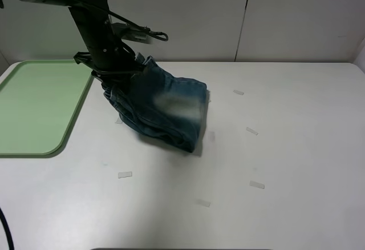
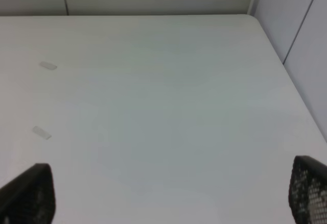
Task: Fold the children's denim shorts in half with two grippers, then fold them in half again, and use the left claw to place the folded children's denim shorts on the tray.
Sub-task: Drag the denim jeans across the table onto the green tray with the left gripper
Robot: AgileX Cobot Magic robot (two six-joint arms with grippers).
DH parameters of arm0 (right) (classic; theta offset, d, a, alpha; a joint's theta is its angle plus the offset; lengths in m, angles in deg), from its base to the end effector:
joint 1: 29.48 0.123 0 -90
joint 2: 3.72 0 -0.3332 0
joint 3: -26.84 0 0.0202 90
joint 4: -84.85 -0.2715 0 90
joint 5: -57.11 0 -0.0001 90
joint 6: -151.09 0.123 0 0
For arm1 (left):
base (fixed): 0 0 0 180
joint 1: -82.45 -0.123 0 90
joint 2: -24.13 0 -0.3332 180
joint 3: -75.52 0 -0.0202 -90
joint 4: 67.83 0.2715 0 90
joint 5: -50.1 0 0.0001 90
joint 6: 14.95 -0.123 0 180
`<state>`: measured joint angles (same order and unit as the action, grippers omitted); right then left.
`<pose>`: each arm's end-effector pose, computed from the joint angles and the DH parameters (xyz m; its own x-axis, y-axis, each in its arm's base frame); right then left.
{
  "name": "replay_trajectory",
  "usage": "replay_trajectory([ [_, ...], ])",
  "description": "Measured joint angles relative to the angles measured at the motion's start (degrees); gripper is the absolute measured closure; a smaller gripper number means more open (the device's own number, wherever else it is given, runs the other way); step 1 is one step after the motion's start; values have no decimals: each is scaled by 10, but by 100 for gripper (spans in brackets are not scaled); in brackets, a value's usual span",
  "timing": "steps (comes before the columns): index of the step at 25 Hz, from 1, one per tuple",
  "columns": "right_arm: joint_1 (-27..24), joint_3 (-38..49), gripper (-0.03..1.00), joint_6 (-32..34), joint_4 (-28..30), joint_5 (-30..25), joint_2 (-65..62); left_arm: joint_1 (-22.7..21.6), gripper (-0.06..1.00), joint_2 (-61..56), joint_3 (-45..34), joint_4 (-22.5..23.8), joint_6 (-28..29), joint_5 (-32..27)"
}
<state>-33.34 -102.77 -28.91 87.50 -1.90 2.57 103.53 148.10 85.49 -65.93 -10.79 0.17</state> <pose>-0.0050 -0.0046 0.2722 -0.4344 0.0055 -0.9007 0.0926 0.9950 -0.0386 0.4456 -0.1684 0.1892 -0.9135 0.2972 -0.2780 0.3066 0.9518 0.0102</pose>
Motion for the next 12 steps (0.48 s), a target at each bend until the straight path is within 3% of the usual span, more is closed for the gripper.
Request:
replay_trajectory([
  [12, 0, 0, 27, 0, 0, 0, 0, -84, 61, -1, 0, -19, -76, -27],
])
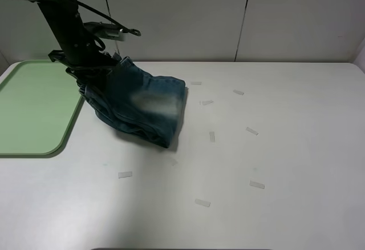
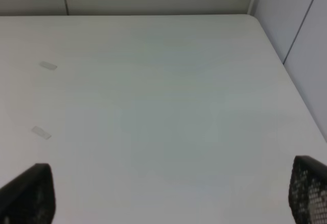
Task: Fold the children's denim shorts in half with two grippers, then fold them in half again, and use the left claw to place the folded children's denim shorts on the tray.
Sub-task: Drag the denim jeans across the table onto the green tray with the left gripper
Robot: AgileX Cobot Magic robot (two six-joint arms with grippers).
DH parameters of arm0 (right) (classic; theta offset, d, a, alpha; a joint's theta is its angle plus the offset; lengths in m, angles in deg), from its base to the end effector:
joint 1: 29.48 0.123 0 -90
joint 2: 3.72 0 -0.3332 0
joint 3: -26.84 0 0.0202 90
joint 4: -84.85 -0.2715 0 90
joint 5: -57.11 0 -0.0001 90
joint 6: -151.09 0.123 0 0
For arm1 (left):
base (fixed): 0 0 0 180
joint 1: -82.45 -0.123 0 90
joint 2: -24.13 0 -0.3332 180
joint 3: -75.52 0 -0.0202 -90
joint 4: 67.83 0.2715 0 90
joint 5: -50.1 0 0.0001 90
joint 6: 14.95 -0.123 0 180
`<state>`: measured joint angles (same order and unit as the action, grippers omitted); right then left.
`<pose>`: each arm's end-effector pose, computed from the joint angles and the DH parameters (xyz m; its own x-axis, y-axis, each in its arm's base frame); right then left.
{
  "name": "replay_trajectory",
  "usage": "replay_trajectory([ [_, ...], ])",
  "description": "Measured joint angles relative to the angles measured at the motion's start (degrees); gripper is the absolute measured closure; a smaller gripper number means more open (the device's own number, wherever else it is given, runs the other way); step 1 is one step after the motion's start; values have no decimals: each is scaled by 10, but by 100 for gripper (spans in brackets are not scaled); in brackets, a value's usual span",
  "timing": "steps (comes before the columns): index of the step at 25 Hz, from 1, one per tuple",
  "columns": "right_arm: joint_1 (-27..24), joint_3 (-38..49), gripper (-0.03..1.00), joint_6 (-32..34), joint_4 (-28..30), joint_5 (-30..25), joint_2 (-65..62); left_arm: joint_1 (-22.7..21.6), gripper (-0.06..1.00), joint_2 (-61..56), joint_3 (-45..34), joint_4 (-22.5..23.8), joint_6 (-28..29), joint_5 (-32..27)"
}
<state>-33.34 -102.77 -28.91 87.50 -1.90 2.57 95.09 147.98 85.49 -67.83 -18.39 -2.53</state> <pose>-0.0050 -0.0046 0.2722 -0.4344 0.0055 -0.9007 0.0926 0.9950 -0.0386 0.4592 -0.1030 0.1887 -0.9340 0.2710 -0.2329 0.2754 0.9612 0.0140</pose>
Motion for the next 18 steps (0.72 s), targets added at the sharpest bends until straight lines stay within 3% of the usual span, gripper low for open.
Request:
replay_trajectory([
  [18, 0, 0, 27, 0, 0, 0, 0, -120, 61, 0, 0, 0, -60, -14],
])
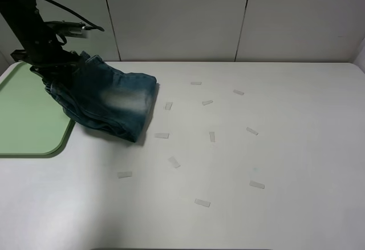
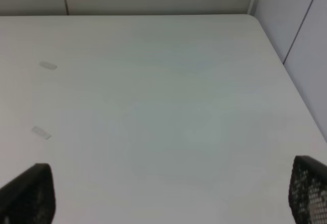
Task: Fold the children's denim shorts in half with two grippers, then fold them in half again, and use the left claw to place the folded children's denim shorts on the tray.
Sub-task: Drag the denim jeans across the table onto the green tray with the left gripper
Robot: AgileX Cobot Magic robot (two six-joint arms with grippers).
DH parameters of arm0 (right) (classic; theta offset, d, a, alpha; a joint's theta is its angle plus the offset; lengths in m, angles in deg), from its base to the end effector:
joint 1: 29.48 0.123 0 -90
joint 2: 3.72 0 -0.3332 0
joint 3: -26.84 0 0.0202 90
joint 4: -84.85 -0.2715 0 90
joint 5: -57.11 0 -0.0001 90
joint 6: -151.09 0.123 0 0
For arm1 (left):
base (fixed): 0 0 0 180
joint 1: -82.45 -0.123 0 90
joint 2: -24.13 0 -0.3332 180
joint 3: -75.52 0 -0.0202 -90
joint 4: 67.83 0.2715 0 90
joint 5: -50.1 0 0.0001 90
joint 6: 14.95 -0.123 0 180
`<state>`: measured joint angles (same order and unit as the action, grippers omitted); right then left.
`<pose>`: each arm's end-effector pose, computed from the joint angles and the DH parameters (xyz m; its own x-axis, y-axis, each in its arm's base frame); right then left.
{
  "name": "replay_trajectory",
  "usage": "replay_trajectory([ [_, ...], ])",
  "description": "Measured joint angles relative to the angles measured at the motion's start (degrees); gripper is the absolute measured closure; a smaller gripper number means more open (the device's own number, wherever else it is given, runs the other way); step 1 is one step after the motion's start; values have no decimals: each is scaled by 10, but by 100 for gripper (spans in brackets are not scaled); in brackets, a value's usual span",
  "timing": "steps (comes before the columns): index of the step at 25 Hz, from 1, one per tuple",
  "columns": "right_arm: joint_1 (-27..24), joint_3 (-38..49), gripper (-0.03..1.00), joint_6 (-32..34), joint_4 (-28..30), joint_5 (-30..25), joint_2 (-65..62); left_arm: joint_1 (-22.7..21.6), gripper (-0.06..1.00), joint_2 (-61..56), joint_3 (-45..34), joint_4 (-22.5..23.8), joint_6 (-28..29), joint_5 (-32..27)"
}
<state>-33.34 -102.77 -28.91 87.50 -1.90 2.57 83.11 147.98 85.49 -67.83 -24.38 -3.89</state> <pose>-0.0050 -0.0046 0.2722 -0.4344 0.0055 -0.9007 0.0926 0.9950 -0.0386 0.4678 -0.0054 0.1880 -0.9625 0.1749 -0.2073 0.1715 0.9846 0.0344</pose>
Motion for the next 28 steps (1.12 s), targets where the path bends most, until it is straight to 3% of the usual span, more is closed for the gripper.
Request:
replay_trajectory([
  [14, 0, 0, 27, 0, 0, 0, 0, -78, 61, 0, 0, 0, -66, 9],
  [28, 0, 0, 27, 0, 0, 1, 0, -152, 61, 0, 0, 0, -129, 54],
])
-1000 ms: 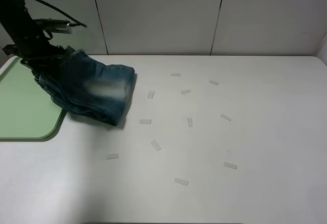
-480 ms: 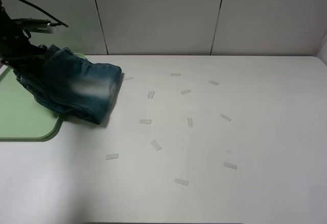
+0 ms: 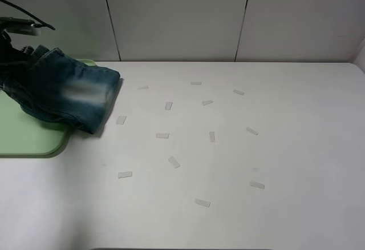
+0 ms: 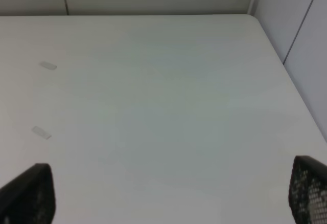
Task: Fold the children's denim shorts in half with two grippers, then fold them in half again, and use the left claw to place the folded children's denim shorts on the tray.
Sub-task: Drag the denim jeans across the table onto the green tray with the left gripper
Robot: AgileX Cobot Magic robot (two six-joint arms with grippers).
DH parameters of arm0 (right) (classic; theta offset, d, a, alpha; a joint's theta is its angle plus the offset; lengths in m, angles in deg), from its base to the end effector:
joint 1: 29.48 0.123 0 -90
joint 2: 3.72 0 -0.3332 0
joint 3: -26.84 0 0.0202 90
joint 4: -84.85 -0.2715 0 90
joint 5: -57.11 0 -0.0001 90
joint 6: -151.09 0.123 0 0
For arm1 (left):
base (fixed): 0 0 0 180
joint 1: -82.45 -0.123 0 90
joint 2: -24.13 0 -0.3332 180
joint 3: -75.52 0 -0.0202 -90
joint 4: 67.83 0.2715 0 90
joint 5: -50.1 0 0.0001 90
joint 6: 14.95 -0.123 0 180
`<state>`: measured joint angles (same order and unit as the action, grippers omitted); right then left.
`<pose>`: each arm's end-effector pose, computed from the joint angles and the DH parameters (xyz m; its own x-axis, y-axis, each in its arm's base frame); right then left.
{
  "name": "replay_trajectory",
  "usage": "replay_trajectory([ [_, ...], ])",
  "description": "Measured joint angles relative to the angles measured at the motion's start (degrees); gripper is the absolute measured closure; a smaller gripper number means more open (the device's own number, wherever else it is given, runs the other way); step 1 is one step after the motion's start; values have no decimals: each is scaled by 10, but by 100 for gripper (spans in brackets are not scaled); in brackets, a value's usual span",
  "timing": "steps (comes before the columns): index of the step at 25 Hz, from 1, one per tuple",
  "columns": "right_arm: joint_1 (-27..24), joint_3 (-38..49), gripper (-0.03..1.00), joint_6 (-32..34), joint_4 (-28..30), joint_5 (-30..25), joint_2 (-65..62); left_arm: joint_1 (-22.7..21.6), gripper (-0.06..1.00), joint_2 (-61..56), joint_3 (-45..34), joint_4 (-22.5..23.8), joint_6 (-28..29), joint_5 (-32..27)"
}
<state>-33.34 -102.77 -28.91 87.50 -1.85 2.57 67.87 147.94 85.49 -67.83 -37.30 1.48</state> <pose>-0.0050 -0.0046 0.2723 -0.4336 0.0054 -0.9011 0.0926 0.9950 -0.0386 0.4635 0.1205 0.1913 -0.9492 0.1460 -0.2787 0.1181 0.9864 0.1146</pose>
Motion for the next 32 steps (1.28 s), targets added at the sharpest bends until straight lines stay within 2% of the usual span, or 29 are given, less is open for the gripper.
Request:
replay_trajectory([
  [16, 0, 0, 27, 0, 0, 0, 0, -87, 61, 0, 0, 0, -17, 15],
  [32, 0, 0, 27, 0, 0, 0, 0, -100, 61, 6, 0, 0, -23, 27],
])
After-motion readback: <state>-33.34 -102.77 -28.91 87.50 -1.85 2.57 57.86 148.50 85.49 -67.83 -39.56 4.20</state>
